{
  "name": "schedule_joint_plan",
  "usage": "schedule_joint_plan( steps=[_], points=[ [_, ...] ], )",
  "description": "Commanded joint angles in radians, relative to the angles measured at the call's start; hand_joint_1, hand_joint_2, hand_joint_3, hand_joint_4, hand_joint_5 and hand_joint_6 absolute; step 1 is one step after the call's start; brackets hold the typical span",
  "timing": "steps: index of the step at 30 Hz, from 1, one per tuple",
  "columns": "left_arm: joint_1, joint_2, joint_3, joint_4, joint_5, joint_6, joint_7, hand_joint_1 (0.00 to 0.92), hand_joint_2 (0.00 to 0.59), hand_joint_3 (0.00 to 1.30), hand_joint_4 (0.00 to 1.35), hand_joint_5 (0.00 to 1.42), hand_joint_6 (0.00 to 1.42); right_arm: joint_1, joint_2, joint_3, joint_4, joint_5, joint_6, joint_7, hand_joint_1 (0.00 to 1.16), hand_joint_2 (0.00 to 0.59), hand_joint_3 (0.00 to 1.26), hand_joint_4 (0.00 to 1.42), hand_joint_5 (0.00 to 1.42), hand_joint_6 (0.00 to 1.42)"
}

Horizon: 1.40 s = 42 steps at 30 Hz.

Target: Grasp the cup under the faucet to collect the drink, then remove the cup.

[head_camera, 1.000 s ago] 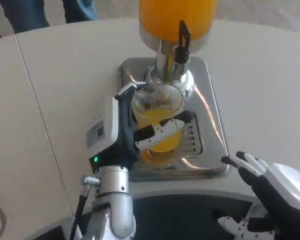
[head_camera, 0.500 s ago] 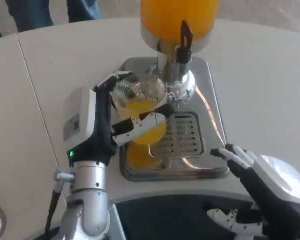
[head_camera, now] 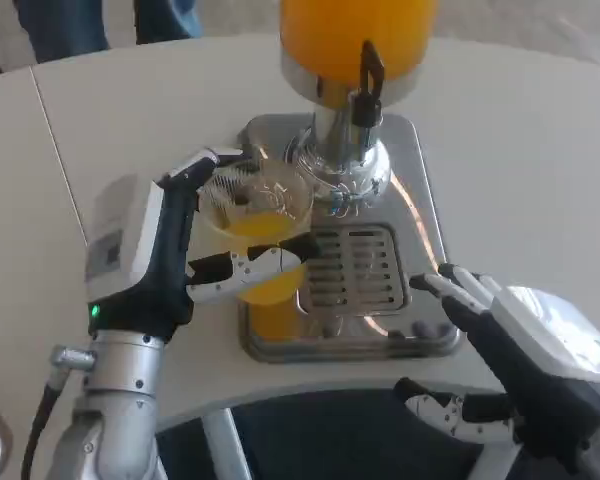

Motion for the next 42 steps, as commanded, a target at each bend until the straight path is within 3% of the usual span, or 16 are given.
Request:
schedule_joint_plan(
  steps=[1, 16, 31, 36, 42],
  points=[
    [0.048, 0.033, 0.027, -0.096, -0.025, -0.071, -0.037, 0.575, 0.040, 0.93, 1.12, 1.38, 1.42, -0.024, -0.033, -0.020, 0.016, 0.005, -0.026, -0.021, 0.68, 0.360, 0.10, 0.00, 0.00, 0.00],
    [0.216, 0.085, 0.141, -0.339, -0.101, -0.125, -0.192, 0.578, 0.037, 0.93, 1.12, 1.38, 1.42, -0.042, -0.064, -0.025, 0.002, -0.014, -0.072, -0.059, 0.66, 0.354, 0.10, 0.00, 0.00, 0.00],
    [0.372, 0.078, 0.228, -0.574, -0.174, -0.135, -0.333, 0.580, 0.035, 0.93, 1.12, 1.38, 1.42, -0.001, -0.064, -0.019, -0.056, -0.029, -0.120, -0.058, 0.66, 0.353, 0.10, 0.00, 0.00, 0.00],
    [0.415, 0.074, 0.245, -0.636, -0.196, -0.144, -0.376, 0.579, 0.036, 0.93, 1.12, 1.38, 1.42, 0.030, -0.051, -0.003, -0.082, -0.040, -0.135, -0.058, 0.66, 0.353, 0.10, 0.00, 0.00, 0.00],
    [0.454, 0.073, 0.251, -0.687, -0.231, -0.158, -0.425, 0.575, 0.038, 0.93, 1.12, 1.38, 1.42, 0.079, -0.018, 0.034, -0.116, -0.106, -0.146, -0.066, 0.66, 0.357, 0.10, 0.00, 0.00, 0.00]
  ],
)
